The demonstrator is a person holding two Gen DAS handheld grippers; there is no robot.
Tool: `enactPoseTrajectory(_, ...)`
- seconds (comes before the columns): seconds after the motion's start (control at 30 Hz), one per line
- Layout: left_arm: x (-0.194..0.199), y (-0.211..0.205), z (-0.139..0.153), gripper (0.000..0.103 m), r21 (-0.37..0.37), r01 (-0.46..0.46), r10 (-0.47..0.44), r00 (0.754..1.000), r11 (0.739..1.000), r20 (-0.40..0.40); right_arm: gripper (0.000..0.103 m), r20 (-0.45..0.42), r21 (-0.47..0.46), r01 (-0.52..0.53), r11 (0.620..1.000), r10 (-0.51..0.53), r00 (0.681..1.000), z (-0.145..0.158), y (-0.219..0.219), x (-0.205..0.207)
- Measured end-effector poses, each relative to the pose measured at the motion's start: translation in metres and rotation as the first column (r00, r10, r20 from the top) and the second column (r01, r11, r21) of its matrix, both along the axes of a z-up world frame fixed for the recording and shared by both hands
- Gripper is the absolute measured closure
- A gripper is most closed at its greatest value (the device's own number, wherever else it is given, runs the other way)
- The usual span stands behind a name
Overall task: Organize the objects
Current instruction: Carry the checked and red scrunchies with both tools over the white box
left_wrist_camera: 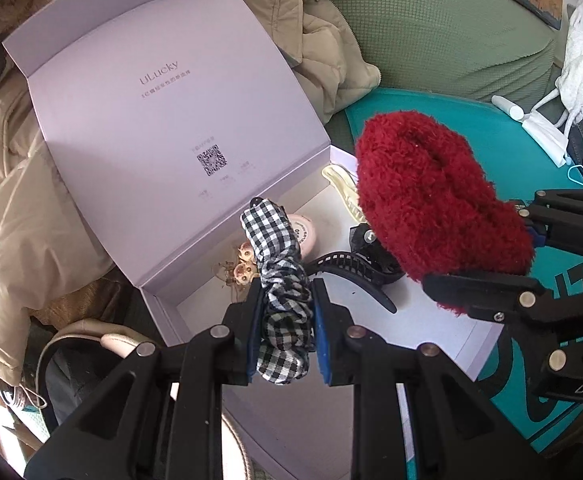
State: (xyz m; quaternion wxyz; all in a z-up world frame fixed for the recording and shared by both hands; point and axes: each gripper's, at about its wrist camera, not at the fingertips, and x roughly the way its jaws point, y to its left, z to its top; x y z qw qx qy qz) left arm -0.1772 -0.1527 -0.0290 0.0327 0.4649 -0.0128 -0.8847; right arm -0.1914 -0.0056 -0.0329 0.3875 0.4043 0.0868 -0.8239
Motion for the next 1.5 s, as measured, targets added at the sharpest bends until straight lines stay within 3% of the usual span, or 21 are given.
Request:
enactPoseTrajectory(0.07,-0.004,-0.002,-0.007,0.082,0.037,0.005,-0.006,1.000,0.999,0.018,0.070,0.012,-0.004,-0.011,1.000,0.011,1.000,-0.004,-0.003,-0.002)
enactPoseTrajectory(0.57,-0.024,0.003,-0.054,0.082,0.052,0.017,-0.023,0.992,0.999,0.126,0.070,0.069,0.059,-0.014,0.998,0.010,0.998,-0.044,-0.006,-0.015)
enactPoseTrajectory(0.7,-0.031,0.006,-0.063,0.082,0.018,0.019,-0.021,0.986,1.000,0.168,0.069,0.080,0.067,-0.017,0.998,0.012,0.997,-0.050,-0.006,-0.018)
enactPoseTrajectory(1.1,-0.040,0.009,-0.069,0.082,0.004,-0.006,0.005,0.981,1.000,0.193,0.067,0.116,0.059,-0.033,0.998,0.026,0.993,-0.062,-0.009,-0.023)
enactPoseTrajectory(1.5,-0.045,0.007,-0.065,0.082,0.031,-0.022,0.016,0.985,0.999,0.170,0.065,0.111,0.047,-0.040,0.998,0.034,0.993,-0.062,-0.001,-0.018)
